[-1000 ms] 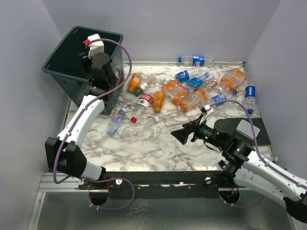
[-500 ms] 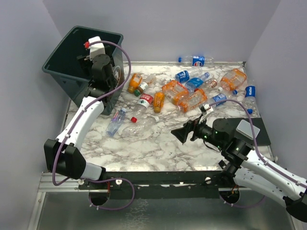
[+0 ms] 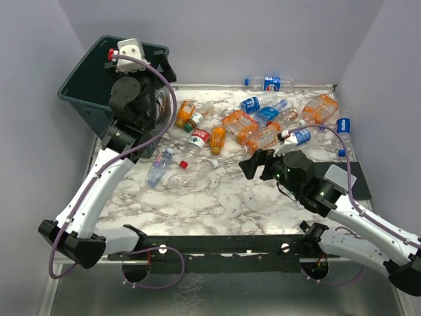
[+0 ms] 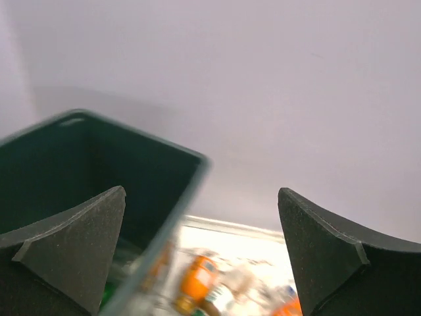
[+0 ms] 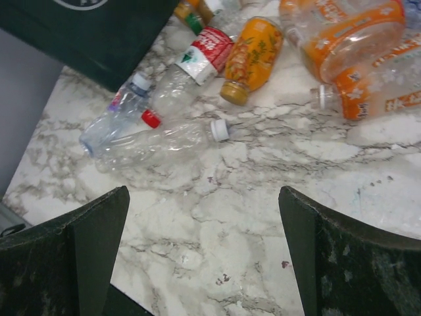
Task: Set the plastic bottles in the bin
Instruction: Pick up the plastic bottle at the center of the board.
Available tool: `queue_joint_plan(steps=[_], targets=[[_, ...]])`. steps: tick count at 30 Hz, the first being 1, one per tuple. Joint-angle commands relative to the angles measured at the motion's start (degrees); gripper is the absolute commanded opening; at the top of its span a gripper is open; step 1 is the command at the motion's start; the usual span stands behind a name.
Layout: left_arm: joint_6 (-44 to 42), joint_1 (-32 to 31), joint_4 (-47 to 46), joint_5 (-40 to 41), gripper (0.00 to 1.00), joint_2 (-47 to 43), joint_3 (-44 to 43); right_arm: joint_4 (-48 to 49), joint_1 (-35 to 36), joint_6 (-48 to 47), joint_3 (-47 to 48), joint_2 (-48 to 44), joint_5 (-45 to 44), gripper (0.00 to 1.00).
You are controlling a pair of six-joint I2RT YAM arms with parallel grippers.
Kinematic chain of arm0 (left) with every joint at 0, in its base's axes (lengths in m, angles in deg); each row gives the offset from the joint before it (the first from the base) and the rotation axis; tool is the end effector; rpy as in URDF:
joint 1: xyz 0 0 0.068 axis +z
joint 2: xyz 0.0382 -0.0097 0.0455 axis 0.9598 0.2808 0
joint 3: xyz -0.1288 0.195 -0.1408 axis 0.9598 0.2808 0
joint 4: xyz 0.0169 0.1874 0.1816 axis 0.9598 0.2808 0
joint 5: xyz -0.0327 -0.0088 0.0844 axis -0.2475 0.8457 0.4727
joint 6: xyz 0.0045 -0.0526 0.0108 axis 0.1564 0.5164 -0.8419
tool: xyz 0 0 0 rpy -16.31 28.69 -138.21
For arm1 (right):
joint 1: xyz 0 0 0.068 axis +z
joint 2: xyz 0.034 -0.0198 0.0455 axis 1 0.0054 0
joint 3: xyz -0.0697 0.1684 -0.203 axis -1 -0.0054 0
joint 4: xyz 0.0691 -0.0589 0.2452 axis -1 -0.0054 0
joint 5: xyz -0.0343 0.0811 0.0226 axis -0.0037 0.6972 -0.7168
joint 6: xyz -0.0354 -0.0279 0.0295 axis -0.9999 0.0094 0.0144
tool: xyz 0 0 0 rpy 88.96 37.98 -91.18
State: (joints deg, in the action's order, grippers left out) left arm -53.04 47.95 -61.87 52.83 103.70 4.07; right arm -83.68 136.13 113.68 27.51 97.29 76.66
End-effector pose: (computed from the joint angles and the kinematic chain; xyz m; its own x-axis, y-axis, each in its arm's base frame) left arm 0.2445 -0.0948 0.5034 0.2541 -0.1687 -0.9523 -0.1394 0.9680 -0.2087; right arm 0.1393 0.1356 0.3028 -0.4655 0.2175 -0.8579 -0.3900 0.8198 0.4194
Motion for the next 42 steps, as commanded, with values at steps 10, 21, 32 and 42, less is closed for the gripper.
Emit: queue_joint_plan(steps=[10, 21, 32, 42], targets=[[4.59, -16.67, 11.25, -22.71, 0.99, 0.19, 12.15, -10.07, -10.57, 10.98, 1.91, 5.75, -12.51, 1.00], [12.37, -16.64, 8.54, -20.68, 0.99, -6.51, 29.56, 1.23, -32.28, 23.24, -1.51, 10.56, -5.37, 1.00], [14.63, -17.16, 3.99, -22.83, 0.99, -11.06, 36.13, 7.20, -44.61, 25.80, 5.06, 28.15, -1.91, 1.00], [14.46, -17.88, 3.73, -22.07, 0.99, -11.50, 36.52, 11.63, -48.70, 24.81, 10.16, 42.73, 1.79, 1.00]])
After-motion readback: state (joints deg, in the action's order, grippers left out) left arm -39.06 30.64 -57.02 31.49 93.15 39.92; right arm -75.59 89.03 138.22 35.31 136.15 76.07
